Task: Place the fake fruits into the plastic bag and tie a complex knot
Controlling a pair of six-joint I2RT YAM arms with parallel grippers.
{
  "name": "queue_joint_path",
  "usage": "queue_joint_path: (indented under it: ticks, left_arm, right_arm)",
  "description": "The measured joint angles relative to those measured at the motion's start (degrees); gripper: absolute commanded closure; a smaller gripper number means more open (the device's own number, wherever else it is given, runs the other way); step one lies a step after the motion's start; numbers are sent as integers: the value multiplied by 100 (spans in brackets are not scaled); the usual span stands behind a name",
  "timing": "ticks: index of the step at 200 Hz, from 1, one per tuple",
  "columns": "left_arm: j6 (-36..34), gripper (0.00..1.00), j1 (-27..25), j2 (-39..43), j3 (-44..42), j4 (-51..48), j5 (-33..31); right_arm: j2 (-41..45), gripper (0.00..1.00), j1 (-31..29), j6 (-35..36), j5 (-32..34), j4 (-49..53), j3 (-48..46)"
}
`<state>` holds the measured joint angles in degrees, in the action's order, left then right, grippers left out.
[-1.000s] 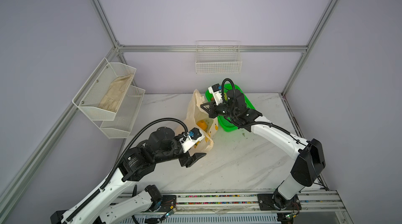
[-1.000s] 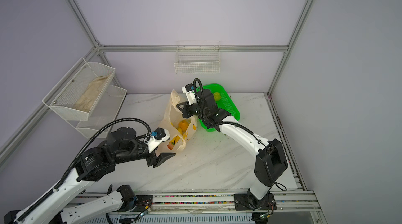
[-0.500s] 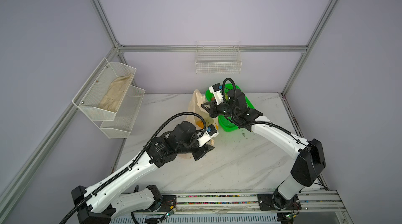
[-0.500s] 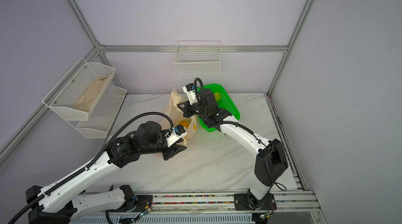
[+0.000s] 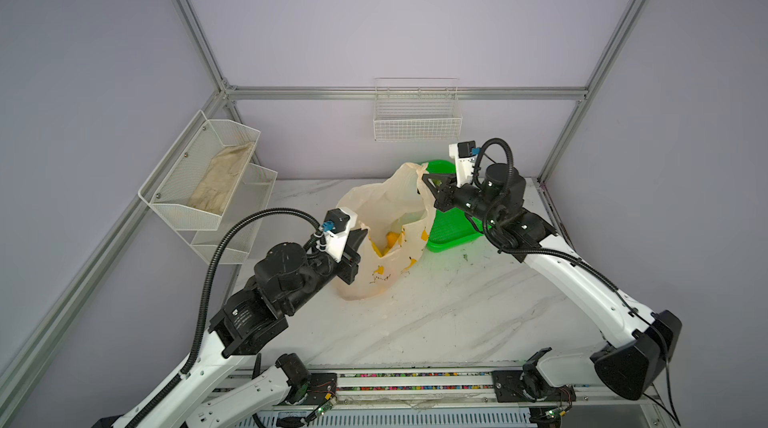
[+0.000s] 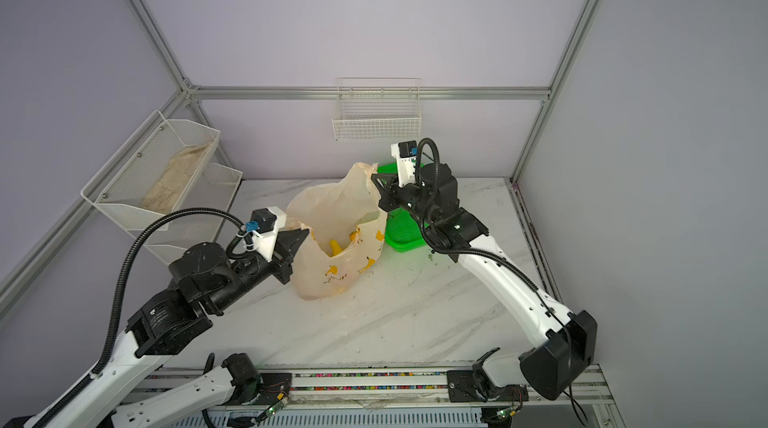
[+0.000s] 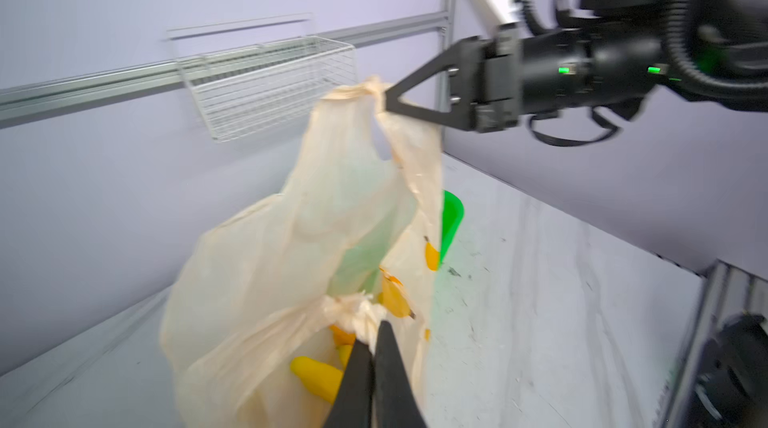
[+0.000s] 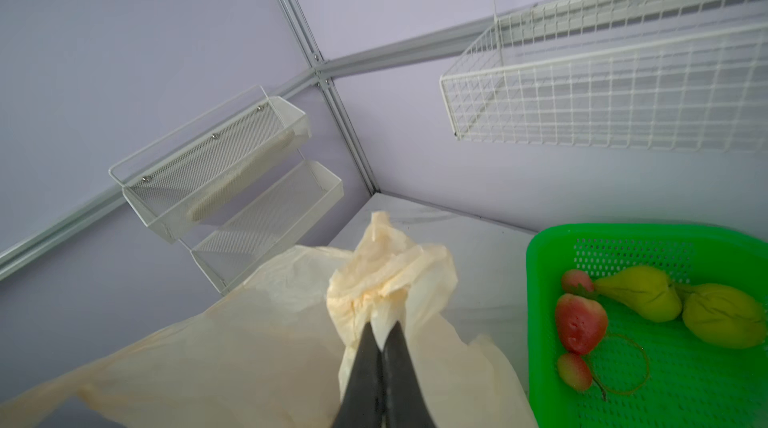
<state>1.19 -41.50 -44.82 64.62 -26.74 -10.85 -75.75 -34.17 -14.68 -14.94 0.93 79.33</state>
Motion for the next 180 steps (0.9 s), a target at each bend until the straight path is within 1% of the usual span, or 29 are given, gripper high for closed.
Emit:
queue_joint_path:
  ticks: [15, 36, 51, 64, 92, 118, 148, 180]
  left_arm:
    - [146, 100, 555, -212, 260, -39, -136]
    - [387, 100, 1283, -654, 675, -81, -131]
    - [549, 100, 1648, -1008, 935, -101, -37]
    - [719, 100, 1832, -1257, 1021, -101, 151]
    - [1071, 100, 1899, -1569, 1025, -138, 763]
    - [1252, 100, 1899, -1633, 1025, -186, 1360]
    - [1274, 100, 1926, -1550, 1025, -210, 1572]
    - [1318, 100, 2011, -1534, 1008, -168, 1884]
  right_arm:
    - [382, 100, 0, -9, 168, 7, -15]
    - [734, 100, -11, -11, 339, 7, -26]
    - [883, 100, -11, -13, 404, 17, -61]
    - [949, 100, -11, -13, 472, 44, -90]
    - [1075, 100, -13, 17, 647, 306, -203]
    - [1239, 100, -13, 155, 791, 592, -280]
    - [1180, 100, -13, 396, 981, 664, -538]
    - [699, 100, -17, 780, 1587, 892, -713]
